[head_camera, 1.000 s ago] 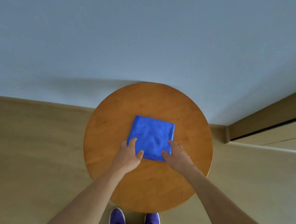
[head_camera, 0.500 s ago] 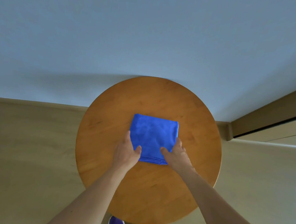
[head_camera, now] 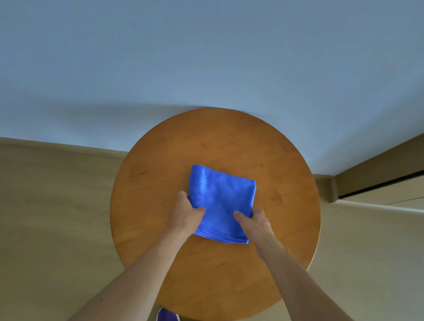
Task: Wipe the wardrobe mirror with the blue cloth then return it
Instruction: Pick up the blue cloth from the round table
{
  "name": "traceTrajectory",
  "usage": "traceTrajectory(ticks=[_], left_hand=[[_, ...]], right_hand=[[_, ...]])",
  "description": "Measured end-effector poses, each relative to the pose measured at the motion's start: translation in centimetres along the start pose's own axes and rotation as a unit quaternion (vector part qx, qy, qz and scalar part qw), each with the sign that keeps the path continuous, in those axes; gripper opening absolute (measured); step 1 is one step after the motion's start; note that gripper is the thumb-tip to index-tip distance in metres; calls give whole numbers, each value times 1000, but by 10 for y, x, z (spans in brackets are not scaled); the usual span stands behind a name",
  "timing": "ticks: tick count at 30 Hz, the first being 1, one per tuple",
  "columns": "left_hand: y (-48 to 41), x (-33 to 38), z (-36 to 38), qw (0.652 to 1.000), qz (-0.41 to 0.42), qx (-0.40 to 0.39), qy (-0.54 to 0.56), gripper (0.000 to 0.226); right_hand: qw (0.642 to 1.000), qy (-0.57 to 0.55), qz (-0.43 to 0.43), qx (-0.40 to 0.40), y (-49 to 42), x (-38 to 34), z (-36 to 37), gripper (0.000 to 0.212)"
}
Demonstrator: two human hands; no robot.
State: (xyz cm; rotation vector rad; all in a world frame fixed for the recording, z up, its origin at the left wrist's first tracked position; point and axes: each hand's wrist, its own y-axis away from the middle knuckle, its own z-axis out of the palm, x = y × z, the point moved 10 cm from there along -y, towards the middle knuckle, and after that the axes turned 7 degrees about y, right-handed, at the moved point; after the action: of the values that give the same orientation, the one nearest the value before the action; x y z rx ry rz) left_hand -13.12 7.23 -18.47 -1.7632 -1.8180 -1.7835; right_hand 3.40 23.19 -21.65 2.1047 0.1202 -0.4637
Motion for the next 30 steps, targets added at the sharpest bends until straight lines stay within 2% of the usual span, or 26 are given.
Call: traceTrajectory(ticks=[6,11,13,18,22,24,27,30], left_hand=[[30,27,1,996,5,-28,85,28],[58,58,-11,991,10,-29,127,25],[72,71,-18,989,13,-25,147,25],[111,115,-34,975,28,-25,218,25],[149,156,-49,963,52,-51,259,33],[169,175,-62,957,70,-69,274,38],[196,194,-95,955,109,-66,267,36],[220,198,-130,954,113,-39,275,44]], right_hand=[[999,-19,-33,-35,22,-13,-9,51],[997,-14,-66,-35,51,-32,-26,19],[996,-14,-82,-34,64,-40,-34,22],[990,-68,-98,-68,108,-54,-52,52],[951,-200,-131,-196,158,-80,-64,85],[934,-224,-160,-230,185,-98,-77,86],[927,-193,-228,-225,226,-130,-99,85],[926,-203,-266,-175,256,-158,-121,60]])
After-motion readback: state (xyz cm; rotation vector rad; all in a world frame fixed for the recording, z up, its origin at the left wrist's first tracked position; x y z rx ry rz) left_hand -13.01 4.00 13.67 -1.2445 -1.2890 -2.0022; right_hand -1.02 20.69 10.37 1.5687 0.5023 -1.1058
